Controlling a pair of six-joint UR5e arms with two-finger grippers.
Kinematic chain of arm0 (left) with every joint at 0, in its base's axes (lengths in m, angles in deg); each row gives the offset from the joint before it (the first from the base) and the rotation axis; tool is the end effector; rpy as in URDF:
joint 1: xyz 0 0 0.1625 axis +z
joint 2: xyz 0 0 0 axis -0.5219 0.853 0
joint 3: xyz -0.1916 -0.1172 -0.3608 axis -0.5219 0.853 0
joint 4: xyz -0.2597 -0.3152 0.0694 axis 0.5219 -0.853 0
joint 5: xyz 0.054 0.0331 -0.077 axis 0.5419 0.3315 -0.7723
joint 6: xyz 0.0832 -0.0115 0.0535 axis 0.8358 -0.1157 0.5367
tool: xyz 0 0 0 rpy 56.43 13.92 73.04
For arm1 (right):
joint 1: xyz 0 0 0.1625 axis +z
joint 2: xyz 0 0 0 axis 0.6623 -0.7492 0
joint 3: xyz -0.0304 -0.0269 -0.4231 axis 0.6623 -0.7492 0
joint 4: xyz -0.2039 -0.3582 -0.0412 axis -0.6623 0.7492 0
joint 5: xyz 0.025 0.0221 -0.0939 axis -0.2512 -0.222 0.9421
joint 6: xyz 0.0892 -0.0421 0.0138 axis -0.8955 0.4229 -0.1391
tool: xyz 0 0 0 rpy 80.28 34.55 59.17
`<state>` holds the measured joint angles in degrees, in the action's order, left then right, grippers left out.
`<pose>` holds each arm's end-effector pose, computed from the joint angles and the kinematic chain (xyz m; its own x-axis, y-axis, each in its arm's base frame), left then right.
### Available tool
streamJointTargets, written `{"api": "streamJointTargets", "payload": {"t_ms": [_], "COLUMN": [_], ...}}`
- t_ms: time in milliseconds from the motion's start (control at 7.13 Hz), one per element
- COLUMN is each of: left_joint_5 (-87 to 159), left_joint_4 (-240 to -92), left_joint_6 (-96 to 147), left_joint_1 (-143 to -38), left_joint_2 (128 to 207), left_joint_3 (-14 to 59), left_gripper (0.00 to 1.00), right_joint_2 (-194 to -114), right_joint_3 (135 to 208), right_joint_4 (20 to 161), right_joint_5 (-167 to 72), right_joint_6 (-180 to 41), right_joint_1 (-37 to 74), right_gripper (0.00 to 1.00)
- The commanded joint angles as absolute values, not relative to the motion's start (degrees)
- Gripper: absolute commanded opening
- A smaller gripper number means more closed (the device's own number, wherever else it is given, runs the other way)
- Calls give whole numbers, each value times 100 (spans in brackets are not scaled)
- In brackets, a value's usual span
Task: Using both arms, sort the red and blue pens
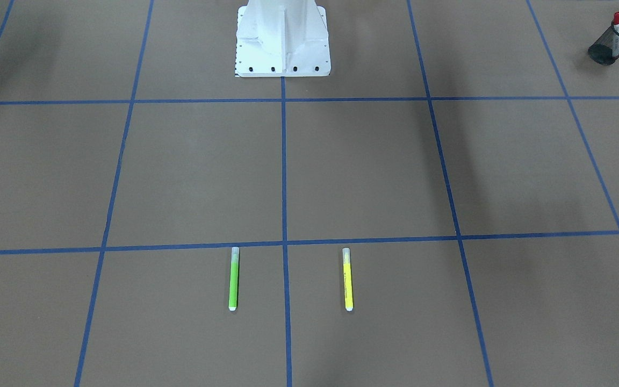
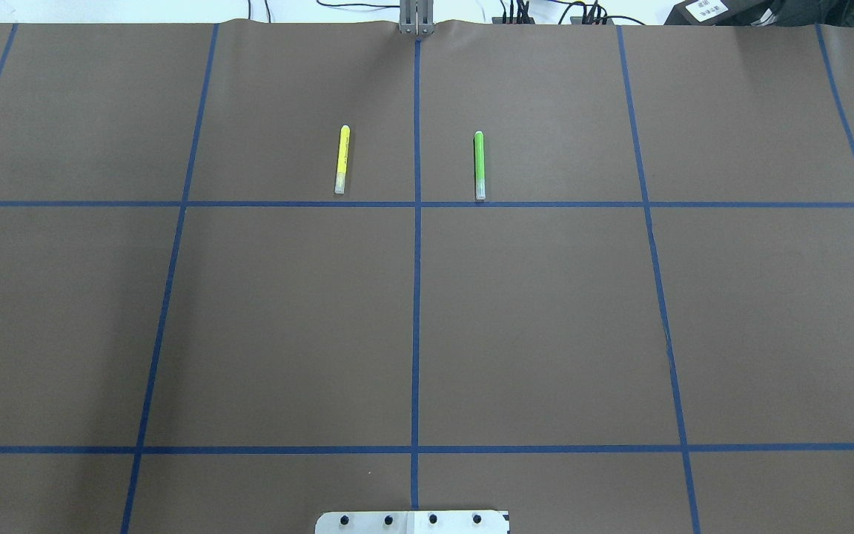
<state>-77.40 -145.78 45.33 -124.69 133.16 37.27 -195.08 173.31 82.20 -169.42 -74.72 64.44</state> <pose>-0.0846 -0.3857 0.6269 0.7122 0.1300 -0.6899 -0.0062 0.9838 0.1790 0.1412 -0.3061 0.7141 0.4319 0.4309 0.7923 -0.4673 0.8583 -0.2121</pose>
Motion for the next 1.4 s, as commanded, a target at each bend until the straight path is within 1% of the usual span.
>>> {"api": "streamJointTargets", "payload": {"t_ms": [0,701,1122,1263], "left_joint_5": [-7734,-7743,-7734,-7734], "left_joint_4": [-14578,-14578,-14578,-14578], "left_joint_6": [4533,4533,4533,4533], "left_joint_1": [-12471,-12471,-12462,-12471], "left_joint_2": [13316,13324,13324,13324], "left_joint_3": [3736,3727,3727,3727], "left_gripper": [100,100,100,100], "right_joint_2": [-18967,-18034,-18041,-18137], "right_joint_3": [17342,17324,17298,17289], "right_joint_4": [8079,8097,8097,8132], "right_joint_5": [-16708,-16068,-15461,-15328], "right_joint_6": [-7871,-8092,-7847,-7210], "right_joint_1": [5752,4266,3991,3965], "right_gripper": [100,100,100,100]}}
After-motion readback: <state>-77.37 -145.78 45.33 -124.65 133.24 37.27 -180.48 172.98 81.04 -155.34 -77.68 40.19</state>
